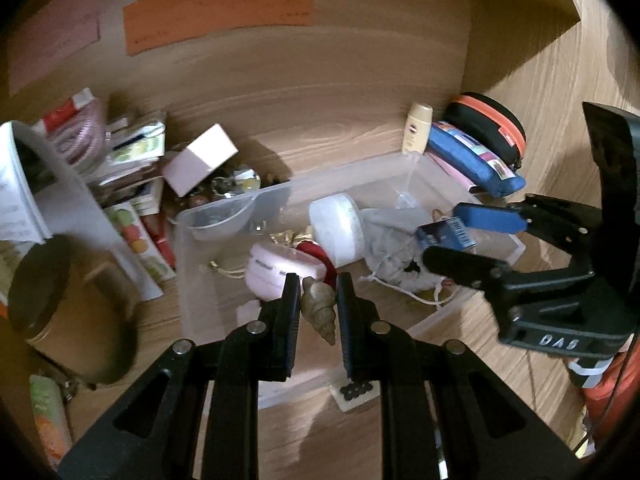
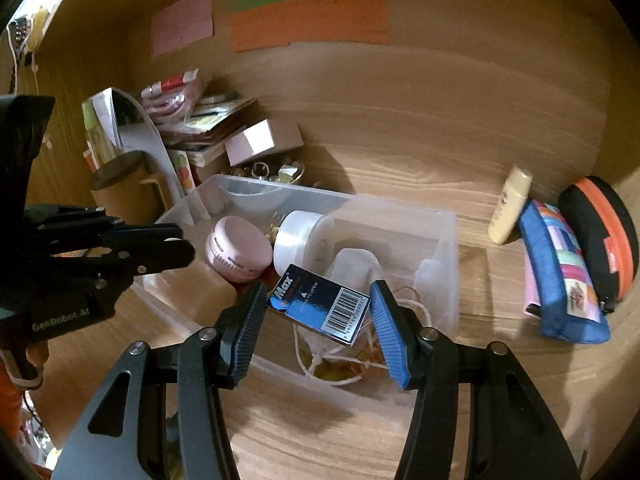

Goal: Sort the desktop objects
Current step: 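Carry the seashell and blue card pack over the clear box with both grippers, then open both grippers to drop the seashell and card pack into the box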

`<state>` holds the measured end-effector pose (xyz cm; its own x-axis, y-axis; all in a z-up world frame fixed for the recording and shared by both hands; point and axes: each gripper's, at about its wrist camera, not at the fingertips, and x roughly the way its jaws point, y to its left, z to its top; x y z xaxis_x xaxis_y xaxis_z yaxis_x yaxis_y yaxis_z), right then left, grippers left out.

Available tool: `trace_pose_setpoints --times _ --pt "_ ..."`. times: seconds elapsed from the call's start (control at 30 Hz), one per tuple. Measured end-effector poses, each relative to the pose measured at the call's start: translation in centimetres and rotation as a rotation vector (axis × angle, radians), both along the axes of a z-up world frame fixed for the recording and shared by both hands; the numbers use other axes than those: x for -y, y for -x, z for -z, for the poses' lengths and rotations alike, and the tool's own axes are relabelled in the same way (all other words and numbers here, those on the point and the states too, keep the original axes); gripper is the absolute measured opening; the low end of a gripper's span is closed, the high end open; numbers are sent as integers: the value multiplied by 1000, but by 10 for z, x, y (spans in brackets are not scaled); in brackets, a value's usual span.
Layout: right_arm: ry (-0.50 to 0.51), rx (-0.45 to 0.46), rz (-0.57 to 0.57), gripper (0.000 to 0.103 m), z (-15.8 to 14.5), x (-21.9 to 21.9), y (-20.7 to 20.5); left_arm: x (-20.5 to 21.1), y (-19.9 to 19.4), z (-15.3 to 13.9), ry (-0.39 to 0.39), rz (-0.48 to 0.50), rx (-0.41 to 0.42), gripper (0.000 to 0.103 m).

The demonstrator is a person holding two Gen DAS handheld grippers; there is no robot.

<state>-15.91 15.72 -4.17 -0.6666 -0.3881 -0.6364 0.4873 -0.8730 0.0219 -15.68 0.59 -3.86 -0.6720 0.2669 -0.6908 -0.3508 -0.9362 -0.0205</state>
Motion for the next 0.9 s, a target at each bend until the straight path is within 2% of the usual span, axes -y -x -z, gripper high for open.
trace_pose_setpoints --times 0.5,0.9 --pt "-43 3 -51 50 16 10 11 -23 27 24 -10 65 76 17" --pt "-13 23 -59 50 19 6 13 -28 32 33 -15 65 91 17"
